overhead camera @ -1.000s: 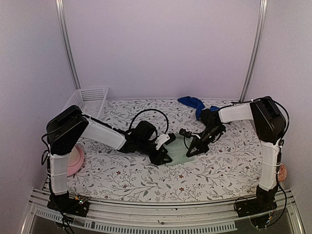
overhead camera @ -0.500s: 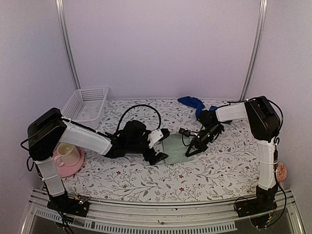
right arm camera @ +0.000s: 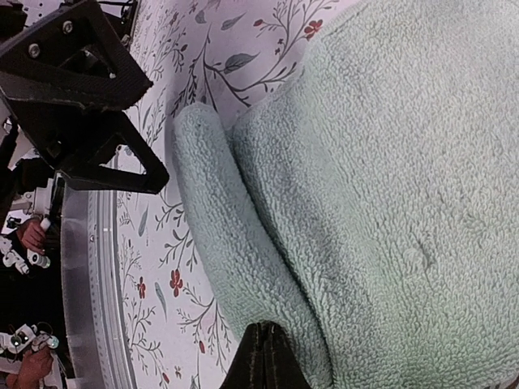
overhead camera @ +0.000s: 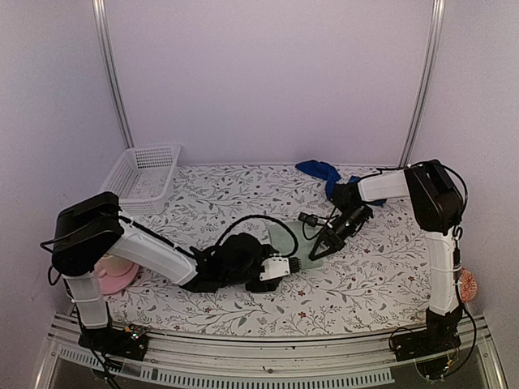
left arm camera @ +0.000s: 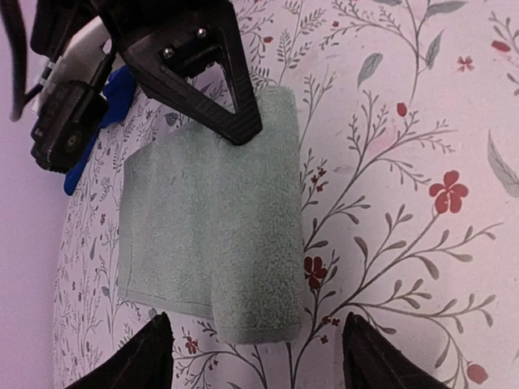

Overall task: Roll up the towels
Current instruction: Roll the towel at the center of the board.

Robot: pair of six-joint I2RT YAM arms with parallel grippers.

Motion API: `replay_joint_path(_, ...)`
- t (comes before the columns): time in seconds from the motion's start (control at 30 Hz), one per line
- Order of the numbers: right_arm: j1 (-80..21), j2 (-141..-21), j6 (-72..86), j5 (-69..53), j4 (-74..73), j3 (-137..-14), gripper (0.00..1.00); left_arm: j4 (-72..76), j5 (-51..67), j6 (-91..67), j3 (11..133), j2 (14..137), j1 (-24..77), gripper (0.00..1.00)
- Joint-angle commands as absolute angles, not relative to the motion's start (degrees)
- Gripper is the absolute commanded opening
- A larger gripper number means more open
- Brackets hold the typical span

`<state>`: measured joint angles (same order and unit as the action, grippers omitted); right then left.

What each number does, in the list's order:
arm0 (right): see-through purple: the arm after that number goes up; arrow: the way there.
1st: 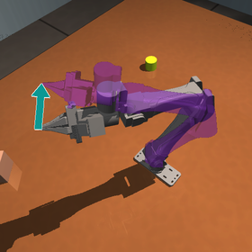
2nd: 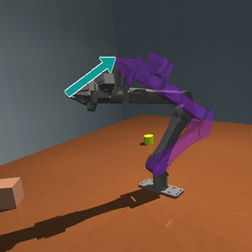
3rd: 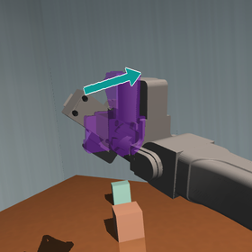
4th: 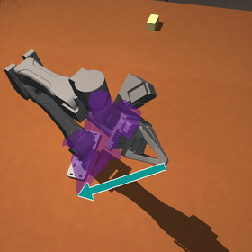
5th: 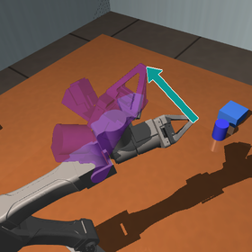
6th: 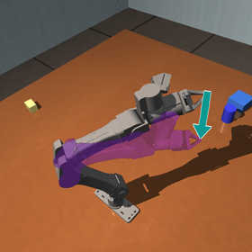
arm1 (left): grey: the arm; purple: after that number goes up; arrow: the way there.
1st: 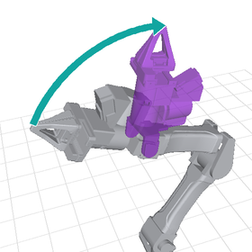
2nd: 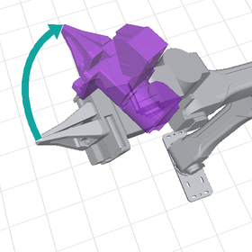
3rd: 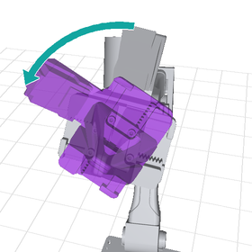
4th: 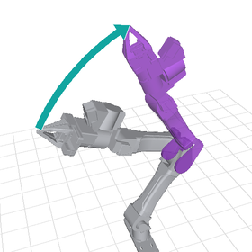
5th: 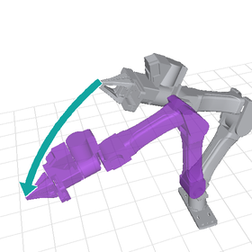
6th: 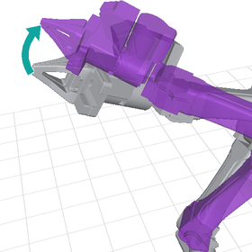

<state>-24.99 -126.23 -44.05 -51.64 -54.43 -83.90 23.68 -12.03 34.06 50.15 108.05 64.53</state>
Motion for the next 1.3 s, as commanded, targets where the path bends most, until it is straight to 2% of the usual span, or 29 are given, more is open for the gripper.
replay_joint_path(0.0, -24.3, -128.6, -43.5, -49.1, -55.5, -84.5, 0.05, 26.2, -18.0, 40.5, 49.6, 110.6, 67.0, 0.69)
replay_joint_path(0.07, -24.2, -128.6, -43.4, -49.3, -55.6, -84.5, 0.05, 26.4, -18.7, 41.3, 49.6, 111.3, 67.4, 0.64)
replay_joint_path(0.23, -24.2, -128.6, -43.6, -49.3, -55.8, -84.6, 0.05, 26.5, -20.3, 42.2, 49.9, 112.1, 67.8, 0.61)
replay_joint_path(0.53, -24.2, -129.5, -43.9, -49.6, -56.4, -85.0, 0.05, 28.1, -22.7, 44.6, 51.0, 116.5, 68.4, 0.48)
replay_joint_path(0.73, -24.2, -129.6, -43.9, -49.7, -56.6, -85.1, 0.05, 29.0, -22.5, 45.3, 50.9, 117.6, 68.7, 0.24)
replay_joint_path(0.9, -24.1, -129.3, -44.2, -49.8, -56.7, -85.2, 0.07, 28.7, -22.0, 45.0, 51.2, 118.4, 68.9, 0.11)
replay_joint_path(0.97, -24.1, -128.8, -44.4, -50.0, -56.8, -85.2, 0.09, 28.7, -21.8, 44.4, 51.2, 118.4, 68.9, 0.0)
replay_joint_path(1.2, -24.2, -123.8, -48.0, -49.7, -56.6, -83.7, 0.18, 27.7, -17.4, 39.8, 50.5, 114.8, 67.6, 0.0)
replay_joint_path(1.27, -24.2, -120.3, -50.0, -49.3, -55.2, -82.1, 0.25, 26.0, -14.7, 37.8, 50.4, 113.4, 66.8, 0.0)
